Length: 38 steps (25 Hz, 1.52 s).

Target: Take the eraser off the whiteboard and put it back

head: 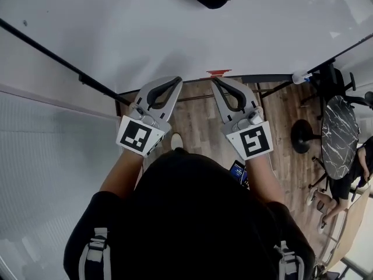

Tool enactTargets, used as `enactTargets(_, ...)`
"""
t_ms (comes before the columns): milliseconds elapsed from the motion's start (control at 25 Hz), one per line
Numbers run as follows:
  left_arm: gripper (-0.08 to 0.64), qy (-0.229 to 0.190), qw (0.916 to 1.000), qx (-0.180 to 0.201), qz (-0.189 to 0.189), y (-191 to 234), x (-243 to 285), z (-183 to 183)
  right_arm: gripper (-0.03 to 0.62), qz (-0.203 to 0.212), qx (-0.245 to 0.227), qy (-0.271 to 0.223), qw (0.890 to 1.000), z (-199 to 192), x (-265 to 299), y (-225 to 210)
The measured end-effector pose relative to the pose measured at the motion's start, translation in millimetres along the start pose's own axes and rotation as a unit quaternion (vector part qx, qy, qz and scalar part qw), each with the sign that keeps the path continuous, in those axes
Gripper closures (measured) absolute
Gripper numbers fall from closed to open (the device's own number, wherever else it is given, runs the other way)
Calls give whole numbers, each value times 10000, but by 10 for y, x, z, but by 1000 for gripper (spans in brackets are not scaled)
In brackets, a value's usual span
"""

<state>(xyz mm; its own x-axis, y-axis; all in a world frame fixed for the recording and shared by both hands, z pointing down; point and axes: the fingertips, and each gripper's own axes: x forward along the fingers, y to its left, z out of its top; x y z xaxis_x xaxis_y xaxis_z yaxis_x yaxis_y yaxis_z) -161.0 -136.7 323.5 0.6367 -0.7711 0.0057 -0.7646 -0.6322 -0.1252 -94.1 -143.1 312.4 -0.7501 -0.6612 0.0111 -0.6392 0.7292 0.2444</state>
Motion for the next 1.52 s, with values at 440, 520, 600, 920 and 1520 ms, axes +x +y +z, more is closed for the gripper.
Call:
enactTargets(440, 555, -192, 9995, 125, -237, 522, 324, 235, 476, -922, -1372, -286, 9858, 802, 645, -609)
enactTargets(520, 555, -221, 9992, 157, -295, 573, 358, 247, 439, -1110, -1551, -319, 9811, 914, 724, -706)
enactTargets(600, 555, -254, 9989, 193, -352, 617, 383, 266, 397, -1290, -1679, -332, 9768, 1002, 787, -788)
enactTargets(920, 555, -341, 9980, 190, -491, 765, 417, 296, 277, -1602, -2114, -260, 9638, 1184, 1065, -951)
enactTargets(1520, 555, -419, 9982, 94, -426, 868, 282, 193, 358, -1762, -2394, -10, 9548, 1141, 1227, -1043)
